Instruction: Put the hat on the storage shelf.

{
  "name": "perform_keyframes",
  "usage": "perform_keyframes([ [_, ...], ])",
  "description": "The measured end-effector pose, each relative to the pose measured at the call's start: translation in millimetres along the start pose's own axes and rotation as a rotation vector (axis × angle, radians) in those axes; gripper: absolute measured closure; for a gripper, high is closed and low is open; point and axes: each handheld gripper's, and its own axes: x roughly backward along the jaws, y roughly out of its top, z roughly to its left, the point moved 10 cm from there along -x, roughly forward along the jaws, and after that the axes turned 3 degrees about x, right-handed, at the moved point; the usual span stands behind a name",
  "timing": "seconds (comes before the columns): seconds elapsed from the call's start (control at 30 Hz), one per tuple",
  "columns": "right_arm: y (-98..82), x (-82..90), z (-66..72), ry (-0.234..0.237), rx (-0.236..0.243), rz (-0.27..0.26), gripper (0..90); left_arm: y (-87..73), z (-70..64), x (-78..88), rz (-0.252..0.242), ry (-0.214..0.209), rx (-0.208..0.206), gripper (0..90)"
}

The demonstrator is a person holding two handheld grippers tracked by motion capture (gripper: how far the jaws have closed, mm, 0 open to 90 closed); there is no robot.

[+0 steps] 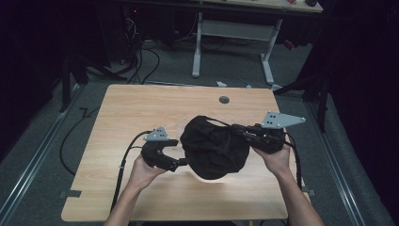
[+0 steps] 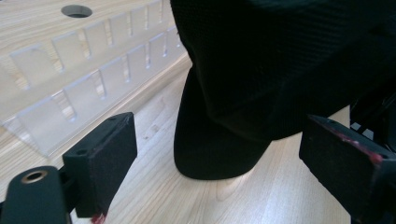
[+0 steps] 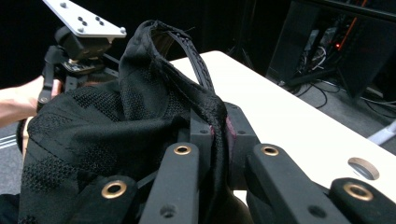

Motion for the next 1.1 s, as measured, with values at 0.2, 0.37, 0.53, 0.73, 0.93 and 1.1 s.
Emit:
perform_keyframes([
  [0.2, 3.7, -2.2, 2.4, 0.037, 0.004, -0.012, 84.4, -1.9, -4.7, -3.5, 0.031, -0.022, -0.007, 11.3],
  [0.37, 5.5, -4.5, 4.1, 0.054, 0.012, -0.019, 84.4, -5.1, -6.4, -8.2, 0.059, -0.031, 0.003, 12.8],
  [0.53, 7.0, -6.6, 4.1, 0.057, 0.013, -0.024, 84.4, -10.3, -10.2, -10.9, 0.081, -0.043, -0.009, 17.1],
  [0.73, 9.3, -10.7, 1.4, 0.031, 0.029, -0.021, 84.3, -16.7, -12.0, -11.6, 0.103, -0.038, -0.032, 26.1],
  [0.93, 11.9, -14.0, -2.3, -0.003, 0.036, -0.029, 84.3, -21.5, -15.0, -10.0, 0.114, -0.028, -0.061, 31.7],
  [1.1, 12.9, -16.8, -7.9, -0.033, 0.032, -0.046, 84.3, -23.9, -21.1, -6.8, 0.124, -0.048, -0.068, 39.1],
])
